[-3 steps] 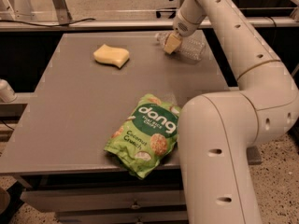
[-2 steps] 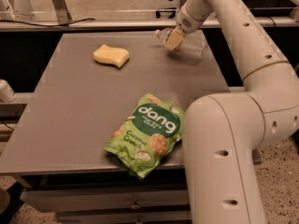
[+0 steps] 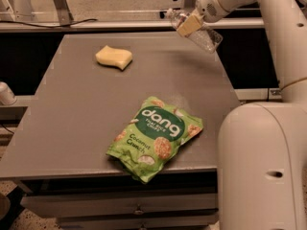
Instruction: Place water bottle upright
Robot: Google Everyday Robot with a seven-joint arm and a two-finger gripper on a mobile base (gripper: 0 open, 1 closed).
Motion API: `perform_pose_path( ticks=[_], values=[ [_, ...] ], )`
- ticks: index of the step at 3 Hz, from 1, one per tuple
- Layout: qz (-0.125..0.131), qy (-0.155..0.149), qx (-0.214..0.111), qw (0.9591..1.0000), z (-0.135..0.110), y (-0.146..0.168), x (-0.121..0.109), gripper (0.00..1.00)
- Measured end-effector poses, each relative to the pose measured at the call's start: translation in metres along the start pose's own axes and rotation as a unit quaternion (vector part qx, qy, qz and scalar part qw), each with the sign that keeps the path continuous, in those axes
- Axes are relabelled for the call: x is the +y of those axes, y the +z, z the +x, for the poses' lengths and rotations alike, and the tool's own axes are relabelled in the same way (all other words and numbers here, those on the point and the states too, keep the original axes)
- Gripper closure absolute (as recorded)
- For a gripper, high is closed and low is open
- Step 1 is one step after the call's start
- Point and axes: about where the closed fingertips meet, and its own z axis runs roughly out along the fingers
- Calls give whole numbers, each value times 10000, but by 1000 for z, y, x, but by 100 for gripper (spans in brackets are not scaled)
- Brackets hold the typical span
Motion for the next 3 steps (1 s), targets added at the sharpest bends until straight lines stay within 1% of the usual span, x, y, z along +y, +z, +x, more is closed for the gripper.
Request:
perform_pose_path(
  ticks=[1, 2, 3],
  values=[
    [-240, 298, -835, 9958, -7, -28, 7, 100],
    [-461, 486, -1465, 9869, -8, -46, 17, 100],
    [-680, 637, -2105, 9731, 1, -58, 32, 100]
  ],
)
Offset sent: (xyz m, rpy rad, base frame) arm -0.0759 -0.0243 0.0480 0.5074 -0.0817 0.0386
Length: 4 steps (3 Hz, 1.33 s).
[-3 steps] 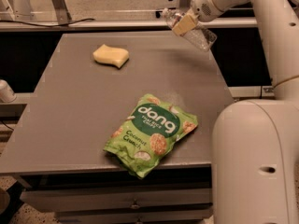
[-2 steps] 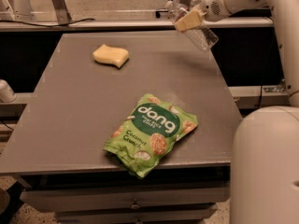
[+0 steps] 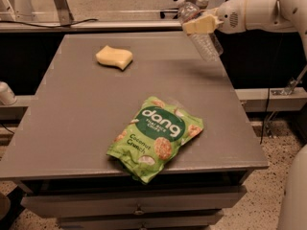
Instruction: Place water bottle upright
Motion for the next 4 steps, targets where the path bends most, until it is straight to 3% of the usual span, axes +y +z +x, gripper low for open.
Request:
perform_pose_path(
  ticks=[1, 2, 3, 4],
  values=[
    [-1, 0, 0, 10000, 0, 0, 0, 100],
    [-13, 42, -592, 9982, -8, -2, -2, 100],
    [0, 131, -1425, 9897, -16, -13, 0, 100],
    [60, 101, -1978, 9802, -14, -21, 6, 100]
  ],
)
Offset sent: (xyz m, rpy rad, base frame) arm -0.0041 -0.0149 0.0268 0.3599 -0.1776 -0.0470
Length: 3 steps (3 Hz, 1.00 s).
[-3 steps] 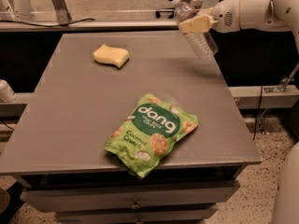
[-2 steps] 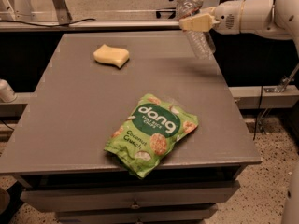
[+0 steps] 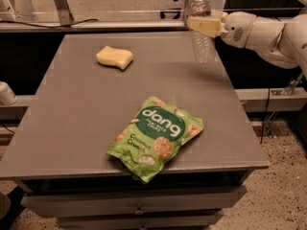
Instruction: Place water bottle upright
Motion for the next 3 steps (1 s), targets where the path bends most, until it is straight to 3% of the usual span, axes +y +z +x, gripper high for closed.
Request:
perform_pose_path(
  ticks=[2, 3],
  values=[
    [-178, -391, -488, 9979, 23, -17, 14, 100],
    [-194, -504, -512, 9972, 22, -16, 15, 100]
  ],
)
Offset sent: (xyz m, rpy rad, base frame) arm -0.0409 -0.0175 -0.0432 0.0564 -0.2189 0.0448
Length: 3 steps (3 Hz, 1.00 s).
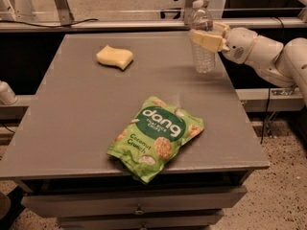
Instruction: Place water bottle upright
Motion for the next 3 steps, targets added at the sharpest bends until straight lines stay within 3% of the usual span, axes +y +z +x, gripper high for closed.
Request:
perform_pose_path(
  ticks=[1, 3],
  values=[
    [-175, -109, -152, 9997, -8, 9, 3, 100],
    [-705, -419, -738, 9939, -22, 10, 8, 100]
  ],
)
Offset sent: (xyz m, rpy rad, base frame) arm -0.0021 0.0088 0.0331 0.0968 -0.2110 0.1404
